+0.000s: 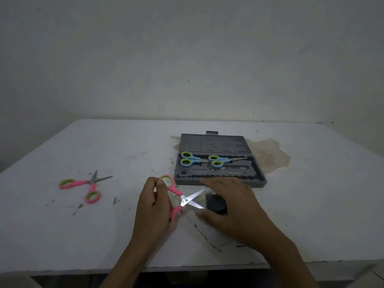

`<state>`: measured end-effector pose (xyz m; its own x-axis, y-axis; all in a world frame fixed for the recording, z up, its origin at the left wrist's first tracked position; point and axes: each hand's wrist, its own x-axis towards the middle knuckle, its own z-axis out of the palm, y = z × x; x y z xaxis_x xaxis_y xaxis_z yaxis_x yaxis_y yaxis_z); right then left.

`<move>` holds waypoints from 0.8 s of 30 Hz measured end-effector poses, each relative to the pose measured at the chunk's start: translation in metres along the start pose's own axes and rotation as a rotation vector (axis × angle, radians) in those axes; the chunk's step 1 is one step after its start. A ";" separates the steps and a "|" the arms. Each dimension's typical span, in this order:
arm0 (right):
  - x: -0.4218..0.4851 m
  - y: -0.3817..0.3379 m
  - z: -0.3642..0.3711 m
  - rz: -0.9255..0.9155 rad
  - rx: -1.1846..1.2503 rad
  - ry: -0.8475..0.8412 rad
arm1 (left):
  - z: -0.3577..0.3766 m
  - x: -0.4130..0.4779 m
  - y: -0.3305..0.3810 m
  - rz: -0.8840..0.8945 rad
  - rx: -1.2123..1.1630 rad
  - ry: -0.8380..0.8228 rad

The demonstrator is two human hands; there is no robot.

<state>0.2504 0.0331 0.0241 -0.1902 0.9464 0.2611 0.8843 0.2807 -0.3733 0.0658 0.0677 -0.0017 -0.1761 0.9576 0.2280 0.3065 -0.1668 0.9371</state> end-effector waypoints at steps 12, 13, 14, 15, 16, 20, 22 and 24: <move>-0.009 0.012 0.026 0.090 0.277 0.296 | -0.005 -0.002 0.005 -0.051 -0.215 -0.316; -0.009 0.011 0.026 0.113 0.295 0.307 | -0.006 -0.002 0.001 -0.010 -0.145 -0.357; -0.009 0.011 0.026 0.132 0.319 0.322 | -0.006 -0.002 -0.002 0.034 -0.099 -0.398; -0.009 0.012 0.027 0.143 0.349 0.340 | -0.005 -0.002 -0.003 0.073 -0.066 -0.427; -0.009 0.012 0.026 0.149 0.381 0.356 | -0.004 -0.002 -0.005 0.109 -0.034 -0.445; -0.011 0.014 0.025 0.131 0.446 0.379 | -0.006 -0.008 -0.009 0.277 0.078 -0.351; -0.010 0.013 0.026 0.106 0.451 0.390 | -0.010 -0.009 -0.012 0.397 0.159 -0.309; -0.009 0.014 0.027 0.088 0.456 0.411 | -0.013 -0.007 -0.015 0.475 0.245 -0.303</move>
<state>0.2528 0.0328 -0.0070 0.1354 0.8555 0.4998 0.6009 0.3302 -0.7279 0.0501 0.0601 -0.0143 0.2952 0.8221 0.4868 0.4991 -0.5671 0.6552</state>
